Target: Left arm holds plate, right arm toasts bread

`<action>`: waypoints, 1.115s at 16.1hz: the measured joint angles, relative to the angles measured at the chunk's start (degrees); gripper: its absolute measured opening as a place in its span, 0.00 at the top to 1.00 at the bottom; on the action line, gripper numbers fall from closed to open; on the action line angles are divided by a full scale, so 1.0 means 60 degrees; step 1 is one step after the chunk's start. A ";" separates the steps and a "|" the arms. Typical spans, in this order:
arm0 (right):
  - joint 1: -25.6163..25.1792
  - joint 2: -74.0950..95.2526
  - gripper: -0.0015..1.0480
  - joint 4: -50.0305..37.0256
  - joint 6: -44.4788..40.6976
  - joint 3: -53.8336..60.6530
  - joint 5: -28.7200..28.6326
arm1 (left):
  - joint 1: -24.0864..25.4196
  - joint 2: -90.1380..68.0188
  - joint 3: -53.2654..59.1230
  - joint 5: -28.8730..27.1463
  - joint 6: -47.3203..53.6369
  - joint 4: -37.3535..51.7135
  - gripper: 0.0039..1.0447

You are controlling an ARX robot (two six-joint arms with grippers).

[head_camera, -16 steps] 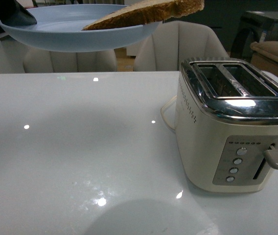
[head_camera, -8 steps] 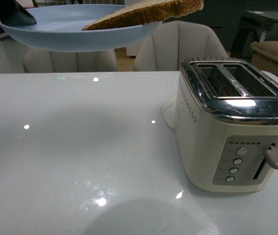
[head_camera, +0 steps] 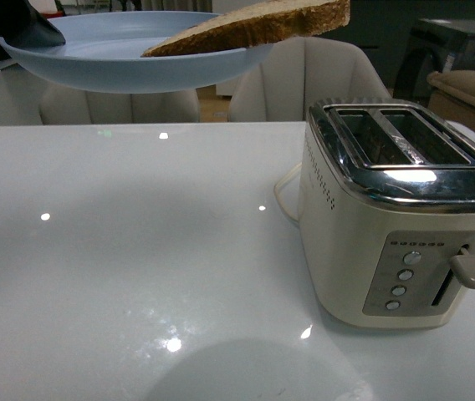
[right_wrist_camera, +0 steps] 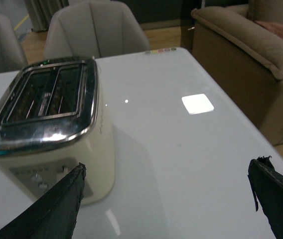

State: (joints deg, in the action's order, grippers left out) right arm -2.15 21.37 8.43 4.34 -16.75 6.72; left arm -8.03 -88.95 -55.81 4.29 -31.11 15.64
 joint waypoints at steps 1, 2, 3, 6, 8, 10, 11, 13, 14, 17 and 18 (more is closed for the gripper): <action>-0.0168 0.0805 0.06 -0.0539 -0.0120 -0.0415 -0.0131 | 0.0000 0.0000 0.0000 0.0004 -0.0004 0.0022 0.97; -0.0219 0.1432 0.06 -0.0892 -0.0200 -0.0769 -0.0259 | 0.0000 0.0000 0.0000 0.0000 0.0000 0.0011 0.97; -0.0211 0.2087 0.06 -0.1290 -0.0237 -0.1228 -0.0390 | 0.0000 0.0000 0.0000 0.0000 0.0000 0.0007 0.97; 0.0248 0.4437 0.06 -0.1949 -0.0306 -0.3570 -0.0521 | 0.0000 0.0000 0.0000 0.0000 -0.0004 0.0007 0.97; 0.0568 0.5431 0.06 -0.1741 -0.0080 -0.4528 -0.0918 | 0.0000 0.0000 0.0000 0.0000 0.0000 0.0011 0.97; 0.0721 0.6051 0.06 -0.1370 0.0867 -0.4852 -0.1647 | 0.0000 0.0000 0.0000 0.0000 -0.0004 0.0011 0.97; 0.0754 0.6273 0.06 -0.1297 0.1435 -0.4860 -0.2098 | 0.0000 0.0000 0.0000 0.0000 -0.0004 0.0011 0.97; 0.1027 0.6757 0.06 -0.1413 0.2816 -0.4860 -0.2914 | 0.0000 0.0000 0.0000 0.0000 0.0000 0.0011 0.97; 0.1260 0.7060 0.06 -0.1661 0.3588 -0.4860 -0.3246 | 0.0000 0.0000 0.0000 0.0000 0.0000 0.0011 0.97; 0.1953 0.7970 0.06 -0.3140 0.5956 -0.5009 -0.4178 | 0.0000 0.0000 0.0000 0.0000 0.0000 0.0011 0.97; 0.2131 0.8309 0.06 -0.3585 0.6732 -0.5169 -0.4360 | 0.0000 0.0000 0.0000 0.0004 -0.0004 0.0011 0.97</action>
State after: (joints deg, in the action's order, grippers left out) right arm 10.63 71.22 -13.08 44.73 -47.77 -19.44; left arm -8.03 -88.95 -55.81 4.32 -31.14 15.70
